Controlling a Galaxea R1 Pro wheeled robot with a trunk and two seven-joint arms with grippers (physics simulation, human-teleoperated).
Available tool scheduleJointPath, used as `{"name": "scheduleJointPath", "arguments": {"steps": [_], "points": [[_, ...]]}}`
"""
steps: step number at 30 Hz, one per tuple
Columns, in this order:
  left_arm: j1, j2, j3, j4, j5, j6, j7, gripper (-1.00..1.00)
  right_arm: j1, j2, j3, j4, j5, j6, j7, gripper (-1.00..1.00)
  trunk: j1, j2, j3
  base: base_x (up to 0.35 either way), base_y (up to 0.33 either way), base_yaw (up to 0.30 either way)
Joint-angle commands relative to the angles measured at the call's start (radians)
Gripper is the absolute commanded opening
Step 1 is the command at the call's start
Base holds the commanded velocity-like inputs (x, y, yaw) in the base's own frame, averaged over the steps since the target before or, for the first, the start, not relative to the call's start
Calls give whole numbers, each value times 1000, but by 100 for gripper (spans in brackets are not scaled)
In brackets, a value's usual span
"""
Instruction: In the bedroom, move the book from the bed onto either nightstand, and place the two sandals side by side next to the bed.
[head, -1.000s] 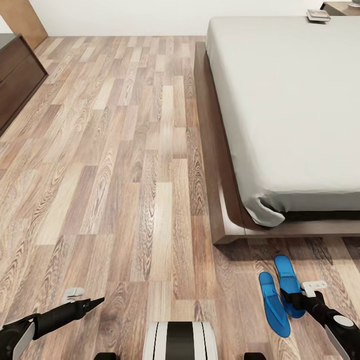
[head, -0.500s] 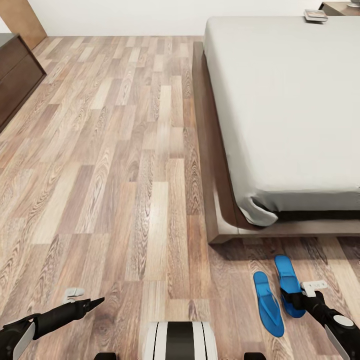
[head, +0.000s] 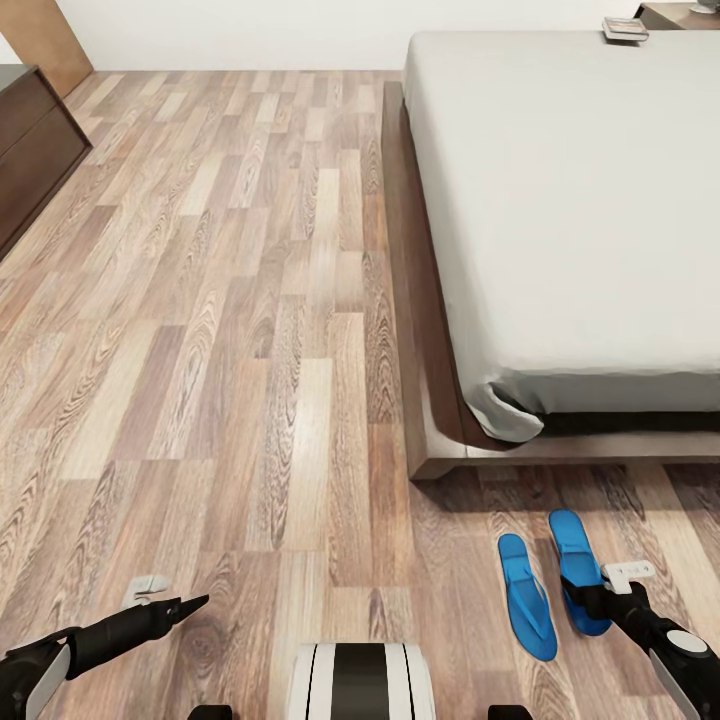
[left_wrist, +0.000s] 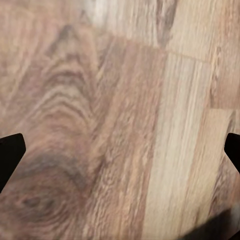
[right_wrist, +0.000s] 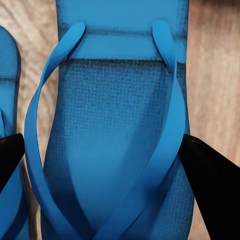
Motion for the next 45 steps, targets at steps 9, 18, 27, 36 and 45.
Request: {"name": "scheduleJointPath", "arguments": {"steps": [9, 18, 27, 36, 45], "points": [[0, 0, 2, 0, 5, 16, -7, 100, 0, 0, -4, 1, -6, -1, 9, -100, 0, 0, -4, 0, 0, 0], [0, 0, 1, 0, 5, 16, -7, 100, 0, 0, -4, 1, -6, -1, 8, -100, 4, -3, -39, 0, 0, 0], [0, 0, 1, 0, 5, 15, -7, 100, 0, 0, -4, 1, -6, -1, 9, -100, 8, -5, -74, 0, 0, 0], [0, 0, 1, 0, 5, 15, -8, 100, 0, 0, -4, 1, -6, -1, 9, -100, 12, -7, -109, 0, 0, 0], [0, 0, 1, 0, 5, 15, -8, 100, 0, 0, -4, 1, -6, -1, 9, -100, 12, -7, -109, 0, 0, 0]]}}
